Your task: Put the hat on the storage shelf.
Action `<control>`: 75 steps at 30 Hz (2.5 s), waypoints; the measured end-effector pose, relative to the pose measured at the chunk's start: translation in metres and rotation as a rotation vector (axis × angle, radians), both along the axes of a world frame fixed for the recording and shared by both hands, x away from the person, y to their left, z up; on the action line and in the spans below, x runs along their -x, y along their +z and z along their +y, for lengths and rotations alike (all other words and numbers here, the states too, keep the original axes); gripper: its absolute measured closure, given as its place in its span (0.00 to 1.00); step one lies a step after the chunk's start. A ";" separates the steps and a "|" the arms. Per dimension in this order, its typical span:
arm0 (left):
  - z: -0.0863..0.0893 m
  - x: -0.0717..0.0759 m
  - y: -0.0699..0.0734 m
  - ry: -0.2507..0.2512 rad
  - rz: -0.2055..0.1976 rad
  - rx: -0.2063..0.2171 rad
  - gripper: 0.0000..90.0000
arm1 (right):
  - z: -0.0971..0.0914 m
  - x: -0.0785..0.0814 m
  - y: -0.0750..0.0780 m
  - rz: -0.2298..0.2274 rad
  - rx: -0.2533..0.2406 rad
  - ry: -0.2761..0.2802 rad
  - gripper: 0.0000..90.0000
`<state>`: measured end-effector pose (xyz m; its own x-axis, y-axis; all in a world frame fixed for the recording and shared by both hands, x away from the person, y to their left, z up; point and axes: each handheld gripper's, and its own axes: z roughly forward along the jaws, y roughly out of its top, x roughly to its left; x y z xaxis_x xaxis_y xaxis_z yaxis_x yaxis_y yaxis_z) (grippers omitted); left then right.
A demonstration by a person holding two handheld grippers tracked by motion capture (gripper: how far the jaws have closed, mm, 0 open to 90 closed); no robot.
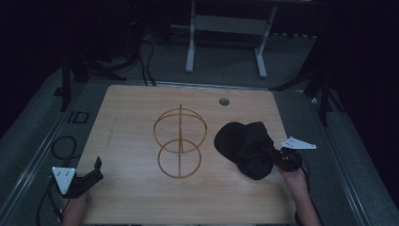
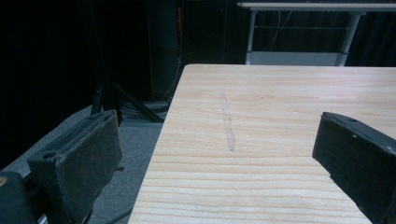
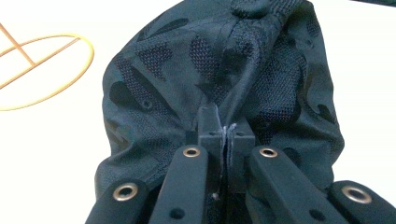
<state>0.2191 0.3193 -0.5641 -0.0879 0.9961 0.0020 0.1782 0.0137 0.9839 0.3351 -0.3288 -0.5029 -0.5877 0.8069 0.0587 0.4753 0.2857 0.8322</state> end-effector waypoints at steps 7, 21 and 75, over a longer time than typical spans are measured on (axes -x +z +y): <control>0.000 0.000 0.000 0.001 -0.003 0.003 0.02 | 0.002 0.003 0.003 -0.020 -0.022 -0.031 0.98; 0.000 0.000 0.000 0.002 -0.003 0.002 0.02 | -0.002 0.010 0.052 -0.122 -0.123 -0.049 0.98; 0.000 0.000 0.000 -0.009 0.004 0.000 0.02 | 0.106 0.023 0.249 -0.499 -0.223 0.152 0.98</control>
